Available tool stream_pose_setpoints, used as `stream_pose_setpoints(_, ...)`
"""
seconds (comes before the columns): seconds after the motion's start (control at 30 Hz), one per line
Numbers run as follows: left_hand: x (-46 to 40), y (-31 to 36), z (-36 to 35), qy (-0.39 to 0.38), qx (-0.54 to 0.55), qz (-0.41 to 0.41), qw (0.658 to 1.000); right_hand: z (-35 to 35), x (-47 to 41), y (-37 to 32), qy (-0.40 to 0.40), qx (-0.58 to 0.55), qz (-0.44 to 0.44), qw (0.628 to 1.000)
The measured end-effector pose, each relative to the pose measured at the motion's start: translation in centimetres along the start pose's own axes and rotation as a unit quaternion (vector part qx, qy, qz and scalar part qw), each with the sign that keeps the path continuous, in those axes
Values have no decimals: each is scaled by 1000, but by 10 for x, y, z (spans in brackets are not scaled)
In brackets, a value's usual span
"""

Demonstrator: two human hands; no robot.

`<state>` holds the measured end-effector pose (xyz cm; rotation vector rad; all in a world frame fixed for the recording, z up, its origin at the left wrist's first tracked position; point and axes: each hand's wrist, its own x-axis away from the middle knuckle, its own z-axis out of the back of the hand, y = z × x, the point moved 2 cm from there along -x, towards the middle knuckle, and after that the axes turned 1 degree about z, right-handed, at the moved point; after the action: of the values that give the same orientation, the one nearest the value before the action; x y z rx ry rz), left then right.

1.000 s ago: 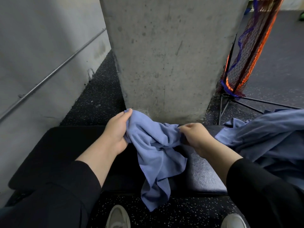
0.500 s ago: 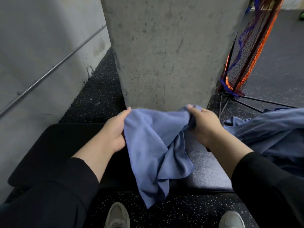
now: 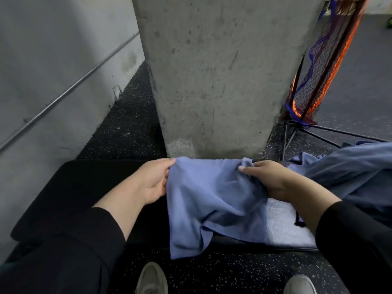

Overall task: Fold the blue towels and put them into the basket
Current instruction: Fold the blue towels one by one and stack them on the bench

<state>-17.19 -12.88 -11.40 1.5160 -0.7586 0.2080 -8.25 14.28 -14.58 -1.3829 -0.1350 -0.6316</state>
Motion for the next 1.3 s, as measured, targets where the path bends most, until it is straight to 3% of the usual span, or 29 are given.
stream_pose_setpoints(0.07, -6, 4, 5, 31, 73, -12, 997, 7, -5, -6, 87, 23, 43, 995)
stream_pose_setpoints(0.13, -5, 5, 9, 7, 77, 20, 997, 14, -8, -13, 136, -64, 62, 987)
stream_pose_setpoints(0.2, -1, -6, 6, -31, -17, 53, 998, 15, -10, -8, 91, -113, 40, 989)
stream_pose_setpoints(0.3, -4, -12, 1, 12, -37, 20, 999, 11, -3, 6, 21, 31, -2, 999)
stream_pose_setpoints(0.37, -7, -8, 3, 65, -6, -13, 998, 15, -7, 6, 73, 79, 27, 994)
stream_pose_setpoints(0.47, -9, -2, 10, 122, 9, -49, 991, 23, -12, 0, 154, 57, 55, 985)
stream_pose_setpoints(0.67, -10, -3, 22, 158, -31, -46, 986, 25, -9, 5, 122, -38, 33, 991)
stream_pose_setpoints(0.77, -9, -7, 28, 123, -5, -47, 991, 19, 0, 9, 101, -33, 44, 993)
stream_pose_setpoints(0.83, -4, -14, 27, 49, 3, -17, 999, 14, 9, 12, 76, -71, 59, 993)
stream_pose_setpoints(0.9, 3, -25, 25, -14, -52, 14, 998, 7, 20, 15, 13, -125, 62, 990)
stream_pose_setpoints(0.97, 7, -34, 23, -33, -100, 13, 994, 3, 29, 21, -17, -107, 44, 993)
stream_pose_setpoints(1.07, 8, -33, 26, 18, -70, -32, 997, 3, 30, 30, 34, -30, 28, 999)
stream_pose_setpoints(1.2, 7, -28, 33, 119, -86, -75, 986, 15, 30, 22, 136, -11, 74, 988)
stream_pose_setpoints(1.3, 7, -34, 35, 126, -135, -71, 980, 17, 34, 21, 154, 32, 93, 983)
